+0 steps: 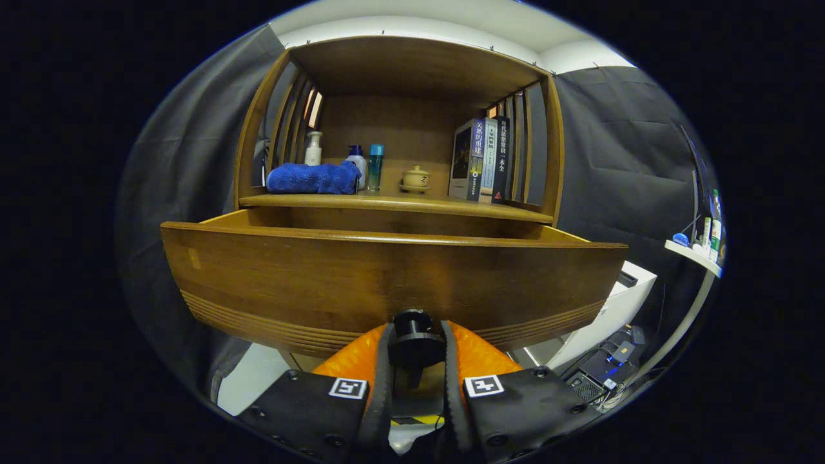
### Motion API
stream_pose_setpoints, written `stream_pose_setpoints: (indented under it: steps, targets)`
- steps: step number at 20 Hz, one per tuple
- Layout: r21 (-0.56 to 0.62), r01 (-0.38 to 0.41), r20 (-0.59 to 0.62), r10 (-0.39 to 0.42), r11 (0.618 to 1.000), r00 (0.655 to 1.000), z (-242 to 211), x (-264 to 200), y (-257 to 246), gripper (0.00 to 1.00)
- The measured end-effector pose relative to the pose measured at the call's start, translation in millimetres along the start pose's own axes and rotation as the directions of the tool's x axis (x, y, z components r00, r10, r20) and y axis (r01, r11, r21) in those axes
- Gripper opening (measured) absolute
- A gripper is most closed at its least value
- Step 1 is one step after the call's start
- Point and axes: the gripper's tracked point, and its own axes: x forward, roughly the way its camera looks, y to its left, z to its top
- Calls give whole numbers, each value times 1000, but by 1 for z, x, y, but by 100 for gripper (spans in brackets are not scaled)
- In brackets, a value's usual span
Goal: Pull open the drawer, take out the items inside it, and place them on the countertop above the cabinet.
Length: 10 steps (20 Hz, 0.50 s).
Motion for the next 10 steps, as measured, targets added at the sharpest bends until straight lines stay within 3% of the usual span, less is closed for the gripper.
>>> stream_pose_setpoints:
  steps: [8, 10]
  targets:
    - [22, -19, 7, 19, 1000, 1000, -1, -4, 1, 48]
    - [47, -39, 61, 36, 998, 997, 13, -9, 2, 54]
